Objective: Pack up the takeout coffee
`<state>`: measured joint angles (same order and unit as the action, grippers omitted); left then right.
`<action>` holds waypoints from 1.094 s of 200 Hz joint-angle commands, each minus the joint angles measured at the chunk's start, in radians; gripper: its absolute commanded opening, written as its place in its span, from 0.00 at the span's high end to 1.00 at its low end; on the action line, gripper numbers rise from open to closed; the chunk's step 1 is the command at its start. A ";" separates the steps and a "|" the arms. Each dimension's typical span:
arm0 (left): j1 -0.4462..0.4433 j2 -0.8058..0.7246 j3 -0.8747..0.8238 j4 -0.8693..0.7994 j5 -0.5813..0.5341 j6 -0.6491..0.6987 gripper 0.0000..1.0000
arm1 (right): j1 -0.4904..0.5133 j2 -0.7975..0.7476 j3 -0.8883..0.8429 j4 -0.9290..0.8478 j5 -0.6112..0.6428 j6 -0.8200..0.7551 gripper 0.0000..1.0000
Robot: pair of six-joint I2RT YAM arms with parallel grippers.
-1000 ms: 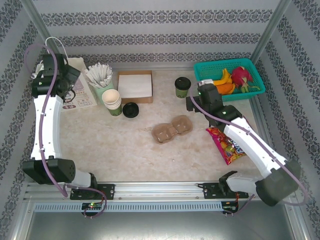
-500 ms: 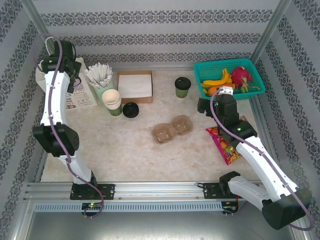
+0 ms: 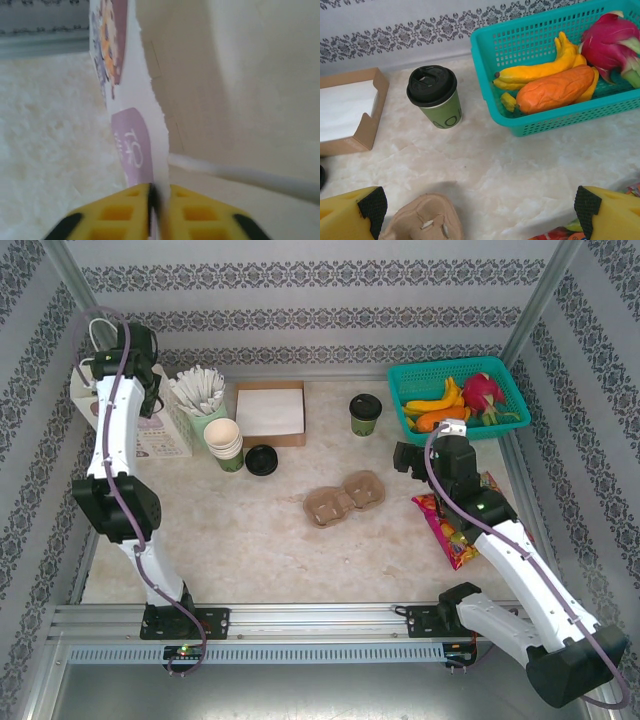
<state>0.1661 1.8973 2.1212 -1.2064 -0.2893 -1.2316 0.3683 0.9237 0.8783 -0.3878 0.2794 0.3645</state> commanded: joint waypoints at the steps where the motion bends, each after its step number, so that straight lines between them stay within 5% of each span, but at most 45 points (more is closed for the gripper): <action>1: 0.025 -0.086 -0.036 -0.064 -0.091 0.046 0.88 | -0.009 0.006 -0.003 0.021 -0.027 0.012 0.02; 74: 0.039 -0.466 -0.350 -0.078 -0.168 0.345 0.99 | -0.009 0.084 0.031 0.018 -0.084 0.019 0.02; 115: 0.039 -0.664 -0.471 -0.142 0.017 0.551 1.00 | -0.012 0.152 0.054 -0.002 -0.208 0.030 0.02; 152: 0.039 -0.808 -0.501 -0.234 0.047 0.662 1.00 | -0.007 0.211 0.062 0.000 -0.268 0.026 0.02; 219: 0.034 -0.891 -0.493 -0.432 0.459 0.810 1.00 | 0.008 0.322 0.094 0.003 -0.419 -0.004 0.04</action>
<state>0.1928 1.0317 1.6215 -1.5219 -0.0582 -0.5312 0.3687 1.2045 0.9413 -0.3870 -0.0288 0.3885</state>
